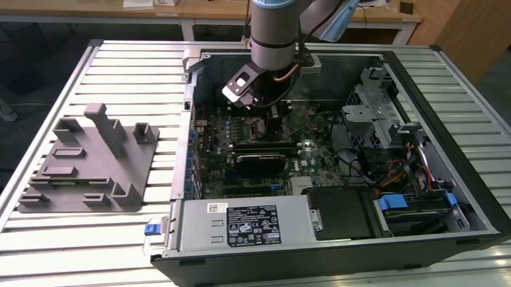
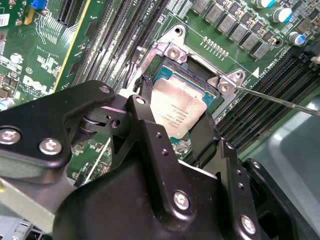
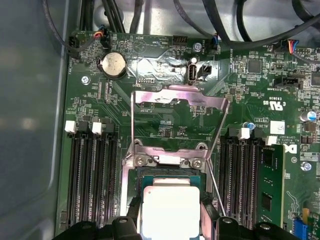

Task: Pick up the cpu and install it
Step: 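Place the cpu into insertion slot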

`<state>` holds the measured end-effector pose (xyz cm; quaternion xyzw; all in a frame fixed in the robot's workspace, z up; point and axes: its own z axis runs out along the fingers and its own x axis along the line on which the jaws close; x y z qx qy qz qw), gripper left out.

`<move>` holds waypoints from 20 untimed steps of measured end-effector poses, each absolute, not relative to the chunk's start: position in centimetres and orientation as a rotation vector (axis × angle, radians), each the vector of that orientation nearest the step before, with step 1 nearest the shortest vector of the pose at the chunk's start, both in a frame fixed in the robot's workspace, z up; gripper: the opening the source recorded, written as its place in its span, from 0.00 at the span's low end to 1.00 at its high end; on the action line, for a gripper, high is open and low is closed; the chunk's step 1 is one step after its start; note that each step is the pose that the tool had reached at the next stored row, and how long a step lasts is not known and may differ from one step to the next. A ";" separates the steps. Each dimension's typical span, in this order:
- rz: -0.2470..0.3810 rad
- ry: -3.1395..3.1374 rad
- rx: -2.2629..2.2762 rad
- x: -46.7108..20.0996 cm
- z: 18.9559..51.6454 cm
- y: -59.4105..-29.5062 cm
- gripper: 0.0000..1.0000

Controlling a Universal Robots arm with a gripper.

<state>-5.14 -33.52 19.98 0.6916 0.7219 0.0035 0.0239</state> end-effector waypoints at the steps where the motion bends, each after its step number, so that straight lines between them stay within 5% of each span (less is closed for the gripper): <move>1: 0.011 2.229 2.145 -5.1 19.9 -33.5 0.55; 20: 0.010 2.207 2.168 -5.1 19.5 -33.5 0.55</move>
